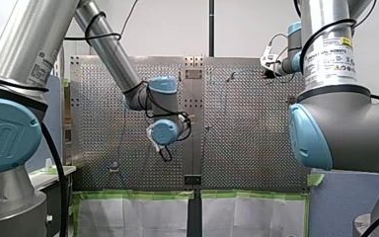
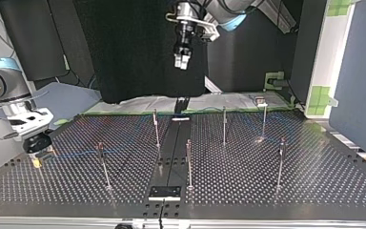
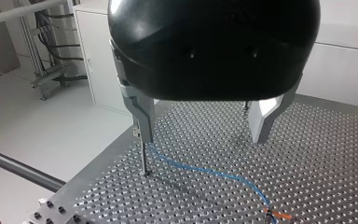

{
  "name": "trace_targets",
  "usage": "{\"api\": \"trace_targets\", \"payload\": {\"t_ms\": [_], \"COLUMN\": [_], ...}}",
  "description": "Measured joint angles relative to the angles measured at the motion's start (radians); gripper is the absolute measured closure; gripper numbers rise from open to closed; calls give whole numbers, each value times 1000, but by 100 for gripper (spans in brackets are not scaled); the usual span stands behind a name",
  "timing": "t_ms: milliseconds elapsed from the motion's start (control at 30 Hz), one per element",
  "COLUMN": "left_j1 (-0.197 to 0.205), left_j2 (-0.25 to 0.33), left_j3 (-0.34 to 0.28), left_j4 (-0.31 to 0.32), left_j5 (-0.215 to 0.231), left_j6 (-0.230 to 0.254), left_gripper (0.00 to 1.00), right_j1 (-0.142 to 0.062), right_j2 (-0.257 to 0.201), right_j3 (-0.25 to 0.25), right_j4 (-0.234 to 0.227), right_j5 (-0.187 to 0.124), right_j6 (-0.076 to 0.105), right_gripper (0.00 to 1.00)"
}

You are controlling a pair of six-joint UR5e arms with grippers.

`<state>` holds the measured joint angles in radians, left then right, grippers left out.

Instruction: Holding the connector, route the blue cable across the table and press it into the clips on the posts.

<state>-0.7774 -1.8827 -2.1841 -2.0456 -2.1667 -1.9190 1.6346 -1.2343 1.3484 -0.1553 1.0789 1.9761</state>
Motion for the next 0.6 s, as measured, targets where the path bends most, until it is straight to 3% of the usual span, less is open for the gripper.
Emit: {"api": "trace_targets", "payload": {"t_ms": [600], "left_j1": [0], "left_j2": [0], "left_j3": [-158], "left_j4": [158], "left_j5": [0], "left_j6": [0], "left_gripper": [0], "right_j1": [1], "right_j2": [0], "right_j3": [0], "right_j4": [4], "right_j5": [1], "right_j6": [0], "right_gripper": [100]}}
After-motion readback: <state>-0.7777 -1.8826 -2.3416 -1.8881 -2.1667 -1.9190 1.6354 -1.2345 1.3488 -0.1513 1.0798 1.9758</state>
